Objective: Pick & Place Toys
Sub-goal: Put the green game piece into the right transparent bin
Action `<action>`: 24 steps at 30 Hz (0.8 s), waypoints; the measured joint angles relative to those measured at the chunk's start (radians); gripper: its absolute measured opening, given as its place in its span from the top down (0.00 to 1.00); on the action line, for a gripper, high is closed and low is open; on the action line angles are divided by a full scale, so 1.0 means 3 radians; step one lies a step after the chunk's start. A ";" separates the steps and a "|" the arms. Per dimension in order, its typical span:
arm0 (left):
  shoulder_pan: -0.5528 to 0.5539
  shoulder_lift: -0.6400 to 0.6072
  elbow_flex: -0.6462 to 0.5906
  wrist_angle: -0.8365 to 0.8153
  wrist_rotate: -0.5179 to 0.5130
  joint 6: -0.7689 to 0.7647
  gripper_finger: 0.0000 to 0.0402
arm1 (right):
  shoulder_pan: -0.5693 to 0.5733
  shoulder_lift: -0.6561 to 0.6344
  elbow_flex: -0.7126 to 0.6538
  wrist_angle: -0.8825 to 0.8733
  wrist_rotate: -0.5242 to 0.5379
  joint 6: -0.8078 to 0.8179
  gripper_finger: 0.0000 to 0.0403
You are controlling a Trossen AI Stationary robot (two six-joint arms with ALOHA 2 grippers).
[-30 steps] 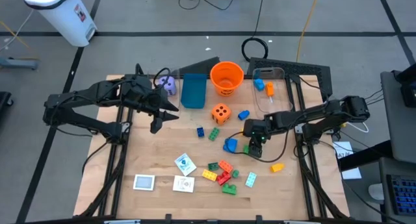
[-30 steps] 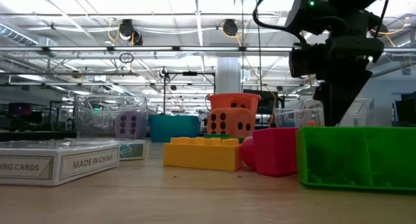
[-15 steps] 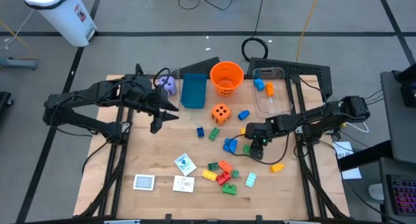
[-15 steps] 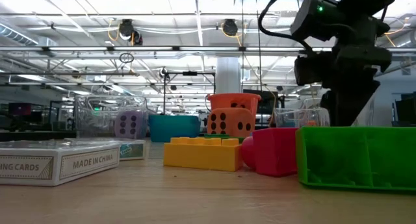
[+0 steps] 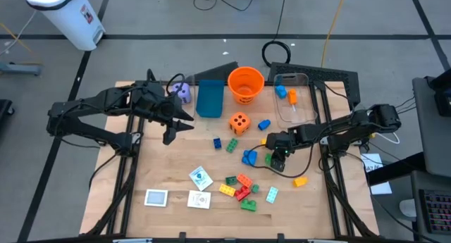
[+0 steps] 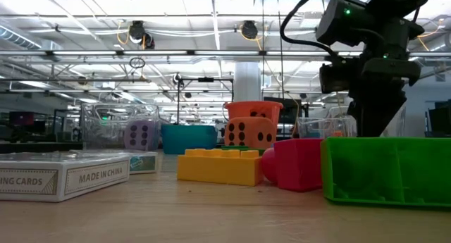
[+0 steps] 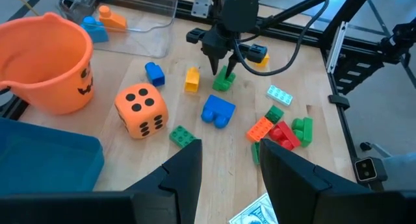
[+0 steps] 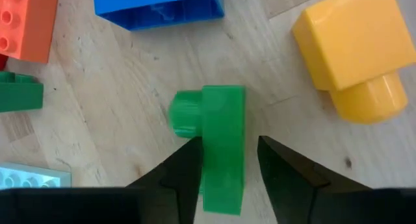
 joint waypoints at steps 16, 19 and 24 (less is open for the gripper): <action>0.0000 0.0000 0.0000 0.0000 0.0001 -0.0055 0.60 | -0.0001 -0.0003 0.0002 0.0058 0.0027 0.0125 0.82; 0.0000 0.0000 0.0000 0.0000 0.0001 -0.0056 0.60 | -0.0002 -0.0002 0.0000 0.0154 0.0026 0.0163 0.83; 0.0000 0.0000 0.0000 0.0001 0.0001 -0.0056 0.60 | -0.0006 -0.0003 0.0000 0.0291 0.0011 0.0176 0.83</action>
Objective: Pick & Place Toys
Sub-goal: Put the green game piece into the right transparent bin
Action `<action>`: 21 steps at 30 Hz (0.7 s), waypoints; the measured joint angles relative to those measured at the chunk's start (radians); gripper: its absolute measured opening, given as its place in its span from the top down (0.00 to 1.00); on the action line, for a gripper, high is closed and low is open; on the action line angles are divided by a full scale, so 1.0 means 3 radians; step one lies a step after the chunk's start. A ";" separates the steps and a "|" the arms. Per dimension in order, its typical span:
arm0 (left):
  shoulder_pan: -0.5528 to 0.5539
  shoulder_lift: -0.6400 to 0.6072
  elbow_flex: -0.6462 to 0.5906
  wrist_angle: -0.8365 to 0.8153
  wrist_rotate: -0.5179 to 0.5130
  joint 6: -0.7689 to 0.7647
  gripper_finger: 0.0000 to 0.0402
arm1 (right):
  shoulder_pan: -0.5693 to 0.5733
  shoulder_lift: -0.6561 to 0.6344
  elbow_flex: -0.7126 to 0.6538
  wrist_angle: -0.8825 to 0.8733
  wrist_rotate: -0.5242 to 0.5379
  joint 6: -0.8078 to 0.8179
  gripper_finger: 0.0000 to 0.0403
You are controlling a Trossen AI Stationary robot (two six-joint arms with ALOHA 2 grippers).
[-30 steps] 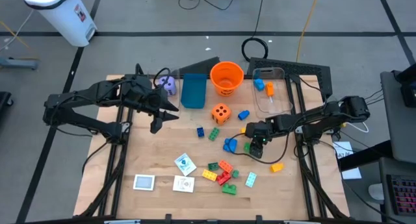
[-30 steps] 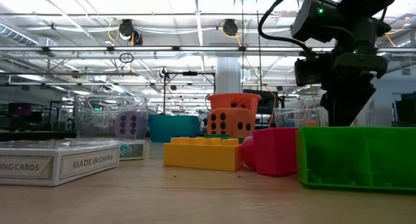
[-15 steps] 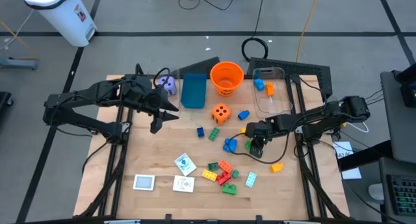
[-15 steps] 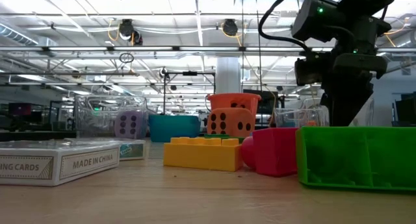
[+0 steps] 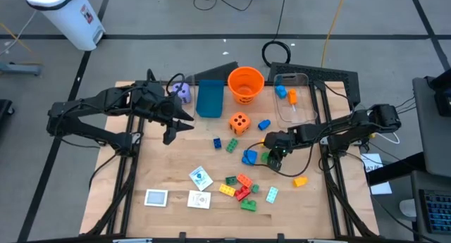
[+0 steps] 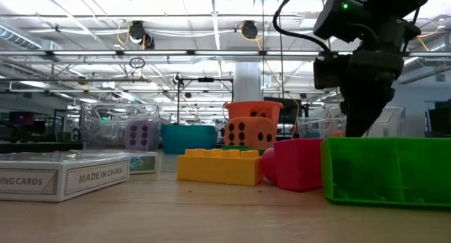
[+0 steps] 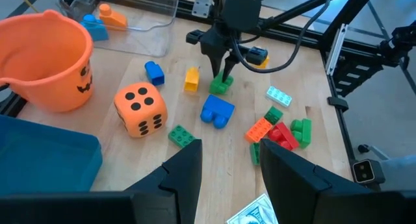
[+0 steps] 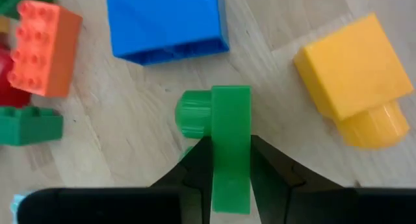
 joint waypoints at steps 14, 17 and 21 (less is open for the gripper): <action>0.0004 0.0000 0.0000 0.0133 0.0000 0.0081 0.60 | -0.0149 -0.0088 -0.0001 0.1419 -0.0592 0.0570 0.82; 0.0010 0.0028 0.0001 0.0292 0.0005 0.0113 0.60 | -0.0233 -0.0088 -0.0001 0.1863 -0.0744 0.0736 0.83; 0.0010 0.0124 0.0001 0.0376 0.0011 0.0338 0.60 | -0.0379 -0.0088 -0.0001 0.2469 -0.0972 0.0976 0.83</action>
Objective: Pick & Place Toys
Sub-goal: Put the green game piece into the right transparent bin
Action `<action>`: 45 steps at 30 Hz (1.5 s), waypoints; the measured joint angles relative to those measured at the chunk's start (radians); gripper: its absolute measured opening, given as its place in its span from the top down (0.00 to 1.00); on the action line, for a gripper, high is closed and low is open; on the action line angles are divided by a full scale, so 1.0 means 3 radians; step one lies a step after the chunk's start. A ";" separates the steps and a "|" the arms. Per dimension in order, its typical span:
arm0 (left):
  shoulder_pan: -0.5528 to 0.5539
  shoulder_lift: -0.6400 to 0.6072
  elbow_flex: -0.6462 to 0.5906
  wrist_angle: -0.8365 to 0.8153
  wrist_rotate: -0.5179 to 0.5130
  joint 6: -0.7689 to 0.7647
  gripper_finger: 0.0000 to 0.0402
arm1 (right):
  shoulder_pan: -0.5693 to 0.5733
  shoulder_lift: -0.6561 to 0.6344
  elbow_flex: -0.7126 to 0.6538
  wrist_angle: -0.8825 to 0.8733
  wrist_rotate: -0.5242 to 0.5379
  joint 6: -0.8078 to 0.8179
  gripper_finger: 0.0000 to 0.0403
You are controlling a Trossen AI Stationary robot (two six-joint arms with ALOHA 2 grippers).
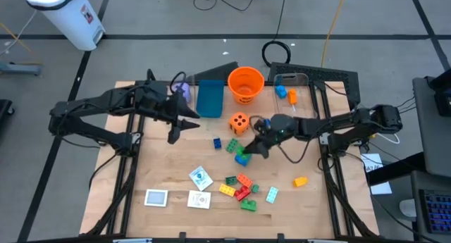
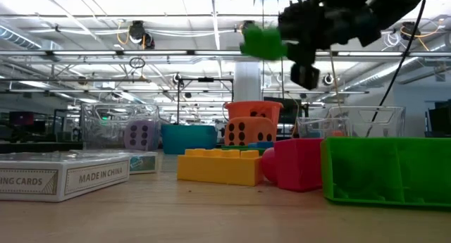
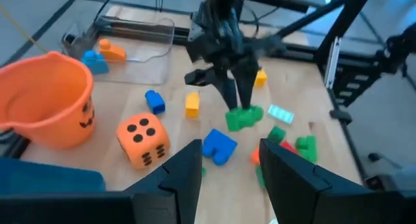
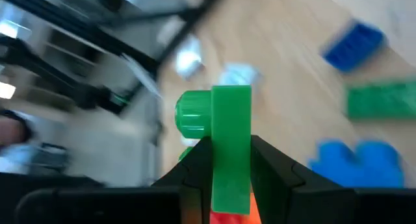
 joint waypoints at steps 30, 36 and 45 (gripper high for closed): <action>-0.0153 0.1012 0.0147 0.1467 0.0731 0.1120 0.50 | -0.0566 0.0004 0.0001 0.1303 -0.1025 0.0939 0.83; -0.0125 0.1112 0.0327 0.1429 0.0796 0.1085 0.37 | -0.0570 0.0003 0.0001 0.1532 -0.1027 0.1045 0.83; -0.0107 0.1354 0.0462 0.1375 0.1056 0.1008 0.32 | -0.0555 0.0003 0.0003 0.1668 -0.1127 0.1188 0.83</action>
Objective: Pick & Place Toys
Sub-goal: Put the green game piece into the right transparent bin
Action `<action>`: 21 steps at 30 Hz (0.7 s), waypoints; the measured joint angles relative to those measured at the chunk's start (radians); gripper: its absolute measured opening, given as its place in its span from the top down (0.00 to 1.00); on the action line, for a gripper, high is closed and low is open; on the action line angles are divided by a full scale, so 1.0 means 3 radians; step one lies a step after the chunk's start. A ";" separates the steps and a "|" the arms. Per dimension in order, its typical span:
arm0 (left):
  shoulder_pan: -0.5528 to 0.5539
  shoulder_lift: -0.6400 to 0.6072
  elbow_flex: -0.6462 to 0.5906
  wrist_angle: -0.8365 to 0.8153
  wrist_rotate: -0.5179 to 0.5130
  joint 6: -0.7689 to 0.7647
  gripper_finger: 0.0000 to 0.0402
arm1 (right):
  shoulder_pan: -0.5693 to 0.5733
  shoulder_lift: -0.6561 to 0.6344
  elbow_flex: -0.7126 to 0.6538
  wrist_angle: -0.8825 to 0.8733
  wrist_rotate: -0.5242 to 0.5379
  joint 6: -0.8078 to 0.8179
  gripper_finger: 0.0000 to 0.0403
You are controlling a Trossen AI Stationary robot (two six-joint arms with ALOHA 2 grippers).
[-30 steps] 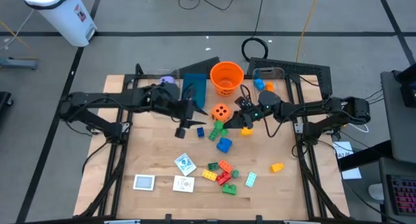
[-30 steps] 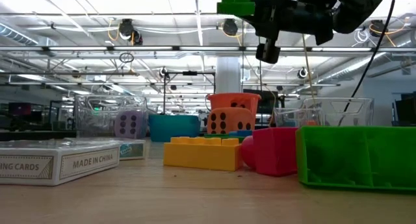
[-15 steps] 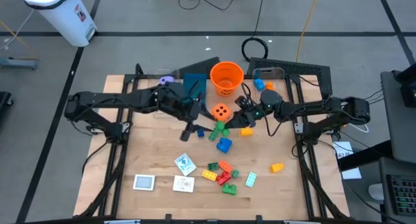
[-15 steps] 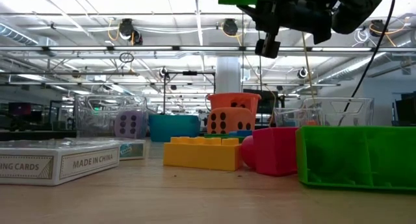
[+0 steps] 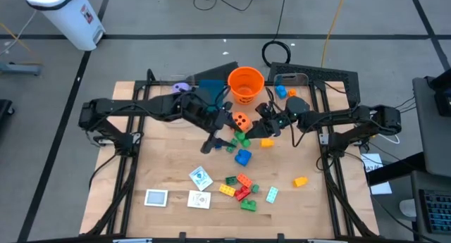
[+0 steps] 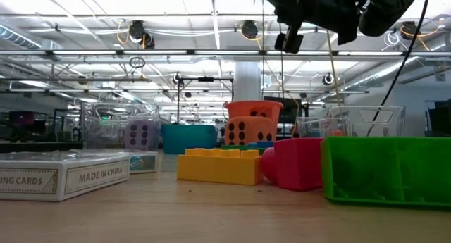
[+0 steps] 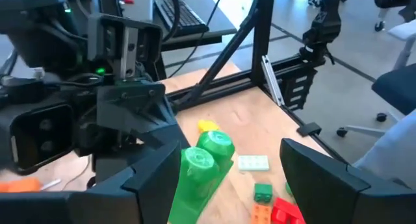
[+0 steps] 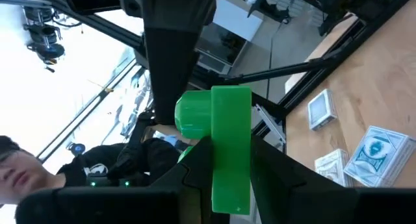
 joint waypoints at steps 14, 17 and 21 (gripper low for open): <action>0.0051 0.0069 0.0005 0.0099 0.0007 0.0007 0.37 | -0.0001 0.0000 0.0000 0.0001 -0.0159 0.0010 0.83; 0.0069 0.0122 0.0005 0.0122 0.0089 -0.0047 0.36 | 0.0000 0.0000 0.0000 0.0001 -0.0160 0.0006 0.83; 0.0066 0.0156 0.0005 0.0123 0.0139 -0.0069 0.37 | 0.0001 0.0000 -0.0001 0.0048 -0.0173 0.0015 0.83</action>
